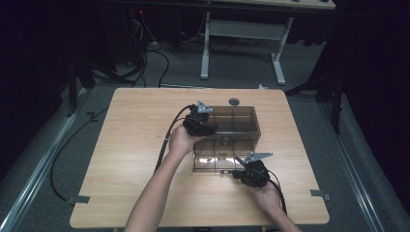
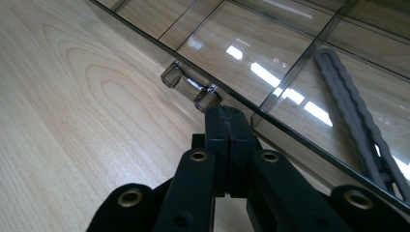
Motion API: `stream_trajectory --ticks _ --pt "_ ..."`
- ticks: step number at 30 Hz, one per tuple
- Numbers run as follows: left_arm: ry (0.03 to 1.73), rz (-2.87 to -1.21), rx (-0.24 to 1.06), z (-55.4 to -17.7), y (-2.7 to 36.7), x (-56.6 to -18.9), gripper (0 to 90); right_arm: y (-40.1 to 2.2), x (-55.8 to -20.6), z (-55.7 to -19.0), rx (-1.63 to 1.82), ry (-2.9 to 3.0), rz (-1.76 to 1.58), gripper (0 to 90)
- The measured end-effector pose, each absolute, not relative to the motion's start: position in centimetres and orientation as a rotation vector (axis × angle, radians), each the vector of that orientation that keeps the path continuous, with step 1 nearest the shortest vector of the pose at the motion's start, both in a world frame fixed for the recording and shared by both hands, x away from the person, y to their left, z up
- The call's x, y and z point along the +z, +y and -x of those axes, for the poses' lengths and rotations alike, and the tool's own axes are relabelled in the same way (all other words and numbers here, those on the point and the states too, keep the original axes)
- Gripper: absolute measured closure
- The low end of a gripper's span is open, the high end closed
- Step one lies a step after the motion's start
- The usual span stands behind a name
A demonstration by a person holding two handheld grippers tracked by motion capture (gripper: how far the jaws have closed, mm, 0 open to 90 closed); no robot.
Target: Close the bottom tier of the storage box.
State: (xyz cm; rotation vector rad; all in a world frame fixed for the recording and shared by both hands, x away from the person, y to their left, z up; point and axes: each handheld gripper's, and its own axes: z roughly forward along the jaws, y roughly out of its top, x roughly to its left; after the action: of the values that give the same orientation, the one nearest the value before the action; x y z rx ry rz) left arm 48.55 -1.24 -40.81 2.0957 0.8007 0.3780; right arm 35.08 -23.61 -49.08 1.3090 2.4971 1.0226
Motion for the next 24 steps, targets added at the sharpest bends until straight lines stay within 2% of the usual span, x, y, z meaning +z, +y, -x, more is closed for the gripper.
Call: stream_trajectory --ticks 24 --pt "0.802 -2.096 0.378 -48.55 -1.24 -40.81 48.6 -24.06 -49.21 -35.79 1.051 2.469 -1.368 90.0"
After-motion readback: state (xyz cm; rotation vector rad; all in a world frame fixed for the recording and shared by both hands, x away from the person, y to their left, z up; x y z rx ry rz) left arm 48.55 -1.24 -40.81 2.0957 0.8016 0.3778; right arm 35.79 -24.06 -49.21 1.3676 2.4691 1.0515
